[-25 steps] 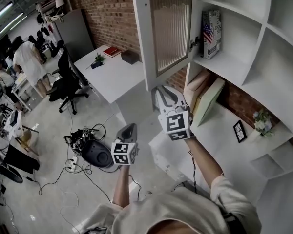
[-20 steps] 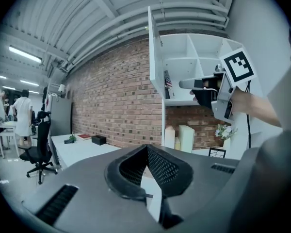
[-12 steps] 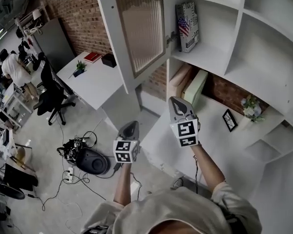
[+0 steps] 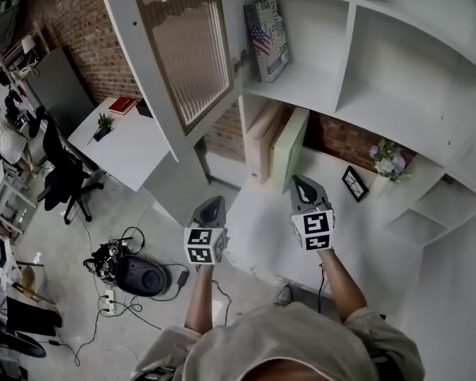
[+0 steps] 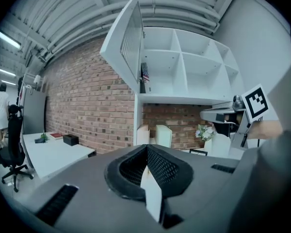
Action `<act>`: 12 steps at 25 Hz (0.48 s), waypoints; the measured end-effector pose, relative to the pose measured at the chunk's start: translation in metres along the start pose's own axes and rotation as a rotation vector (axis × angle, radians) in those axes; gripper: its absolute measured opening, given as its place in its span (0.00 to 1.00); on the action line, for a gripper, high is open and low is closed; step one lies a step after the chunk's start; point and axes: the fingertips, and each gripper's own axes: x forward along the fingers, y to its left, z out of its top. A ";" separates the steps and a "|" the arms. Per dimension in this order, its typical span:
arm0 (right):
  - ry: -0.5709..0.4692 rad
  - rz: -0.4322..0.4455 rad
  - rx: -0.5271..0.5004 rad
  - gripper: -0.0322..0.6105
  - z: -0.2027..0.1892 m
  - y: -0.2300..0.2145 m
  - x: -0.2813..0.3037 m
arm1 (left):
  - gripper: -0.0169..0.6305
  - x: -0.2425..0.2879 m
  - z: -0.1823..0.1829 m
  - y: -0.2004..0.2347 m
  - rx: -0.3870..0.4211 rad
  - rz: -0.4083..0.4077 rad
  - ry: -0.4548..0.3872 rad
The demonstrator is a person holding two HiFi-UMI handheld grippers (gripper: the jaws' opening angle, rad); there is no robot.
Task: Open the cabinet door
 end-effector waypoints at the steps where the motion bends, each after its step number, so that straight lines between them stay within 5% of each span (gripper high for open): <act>1: 0.007 -0.016 0.007 0.07 -0.006 -0.006 -0.005 | 0.07 0.003 0.000 -0.003 0.001 -0.008 0.001; 12: 0.091 -0.150 0.035 0.07 -0.057 -0.056 -0.061 | 0.07 0.030 -0.002 -0.037 0.007 -0.082 0.017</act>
